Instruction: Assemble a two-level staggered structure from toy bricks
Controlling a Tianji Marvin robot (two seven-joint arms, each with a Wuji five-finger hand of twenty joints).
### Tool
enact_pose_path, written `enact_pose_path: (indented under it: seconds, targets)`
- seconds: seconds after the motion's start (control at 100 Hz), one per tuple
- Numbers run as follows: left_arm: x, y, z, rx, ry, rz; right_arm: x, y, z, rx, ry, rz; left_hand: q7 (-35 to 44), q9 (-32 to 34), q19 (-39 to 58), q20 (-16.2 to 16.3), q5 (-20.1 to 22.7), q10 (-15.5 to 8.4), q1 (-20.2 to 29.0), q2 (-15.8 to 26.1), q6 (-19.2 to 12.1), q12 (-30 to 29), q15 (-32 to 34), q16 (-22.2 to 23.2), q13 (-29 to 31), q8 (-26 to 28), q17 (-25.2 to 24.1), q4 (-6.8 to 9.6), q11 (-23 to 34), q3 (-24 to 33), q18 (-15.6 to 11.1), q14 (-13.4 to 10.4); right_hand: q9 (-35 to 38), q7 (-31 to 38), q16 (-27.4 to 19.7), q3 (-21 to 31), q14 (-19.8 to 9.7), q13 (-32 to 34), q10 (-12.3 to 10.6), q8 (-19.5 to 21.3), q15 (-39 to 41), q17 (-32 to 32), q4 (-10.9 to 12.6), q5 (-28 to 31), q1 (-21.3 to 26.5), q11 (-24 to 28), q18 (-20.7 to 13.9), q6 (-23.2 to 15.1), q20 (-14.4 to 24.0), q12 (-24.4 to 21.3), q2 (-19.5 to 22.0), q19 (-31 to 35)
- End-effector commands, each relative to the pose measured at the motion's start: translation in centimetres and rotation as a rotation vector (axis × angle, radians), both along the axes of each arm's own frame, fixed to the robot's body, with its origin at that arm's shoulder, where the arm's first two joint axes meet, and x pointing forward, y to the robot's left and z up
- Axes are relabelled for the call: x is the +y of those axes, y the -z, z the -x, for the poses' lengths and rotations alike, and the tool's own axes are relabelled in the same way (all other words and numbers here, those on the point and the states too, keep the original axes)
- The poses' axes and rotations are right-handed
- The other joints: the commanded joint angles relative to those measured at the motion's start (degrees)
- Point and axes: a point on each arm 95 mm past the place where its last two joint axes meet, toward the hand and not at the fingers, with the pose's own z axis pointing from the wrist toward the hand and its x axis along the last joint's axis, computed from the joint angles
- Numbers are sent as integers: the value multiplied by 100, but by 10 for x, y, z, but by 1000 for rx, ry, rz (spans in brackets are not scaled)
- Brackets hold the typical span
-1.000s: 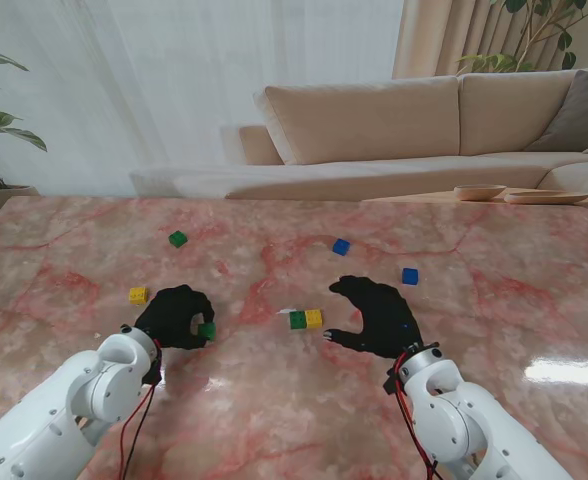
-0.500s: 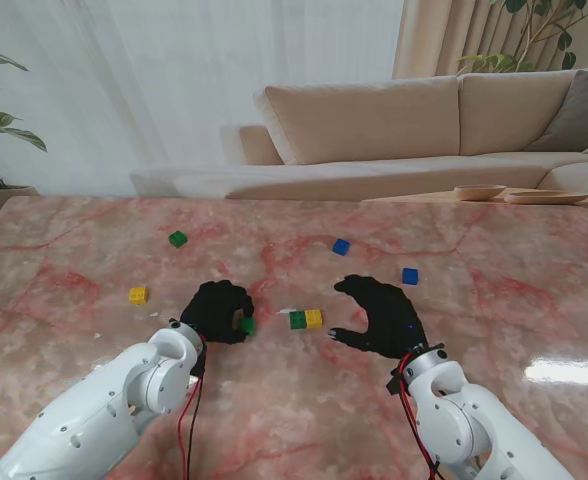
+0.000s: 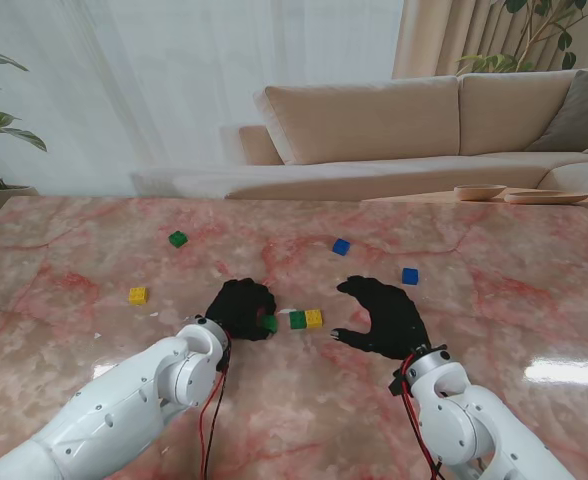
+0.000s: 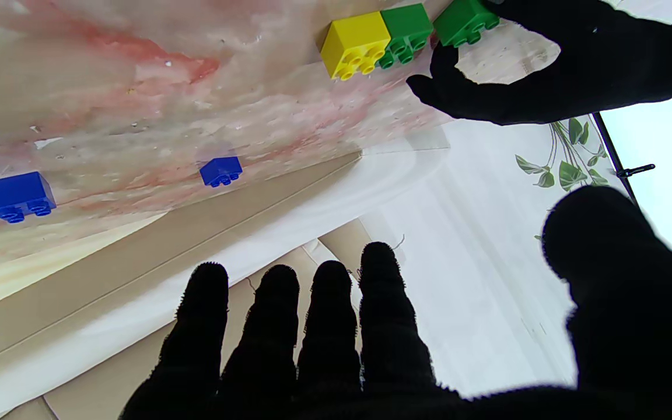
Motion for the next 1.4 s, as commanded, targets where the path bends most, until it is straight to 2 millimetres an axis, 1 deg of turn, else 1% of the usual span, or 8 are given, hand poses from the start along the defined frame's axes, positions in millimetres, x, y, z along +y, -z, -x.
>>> enact_pose_path:
  seconds: [0.0,0.29,0.61,1.21,1.39]
  targets:
    - [-6,2,0,7,4,12,-1,5,4,25,4,0,588,-102,-53,110,24,48,49,364,-192,66,-67,30,-111,226,-95,157,-99,0,-27,129,-124,-63,-30,121,37,-109,66,-79,18,-61,84,-83,40,35,2,-70,-23,-2,56,19]
    - [-16,8,-4,16,21,18,-3,6,5,33,6,-3,540,-143,-79,152,-53,41,-44,409,-174,69,-63,39,-116,243,-97,177,-100,5,-32,131,-138,-65,-30,122,38,-114,72,-81,17,-61,80,-90,33,33,0,-62,-22,-4,57,20]
    - [-27,10,-7,18,47,21,-6,7,5,35,13,-5,505,-146,-111,197,-72,46,-160,400,-152,70,-70,43,-115,286,-97,198,-101,72,-27,132,-145,-65,-30,123,34,-112,70,-81,17,-61,80,-94,35,31,7,-61,-20,-6,59,20]
    - [-27,8,-10,20,53,-9,-7,8,7,42,11,-11,397,-184,-185,251,-238,62,-270,443,-27,71,-78,50,-123,364,-105,209,-109,229,-27,139,-138,-61,-31,118,36,-109,66,-82,15,-54,78,-83,43,32,14,-73,-14,-7,49,27]
    - [-26,7,-11,22,56,-17,-7,9,7,45,8,-11,328,-185,-202,272,-317,26,-340,470,5,68,-77,53,-118,361,-103,208,-112,271,-26,141,-137,-61,-32,111,33,-107,69,-83,13,-56,76,-80,41,31,16,-76,-14,-9,50,25]
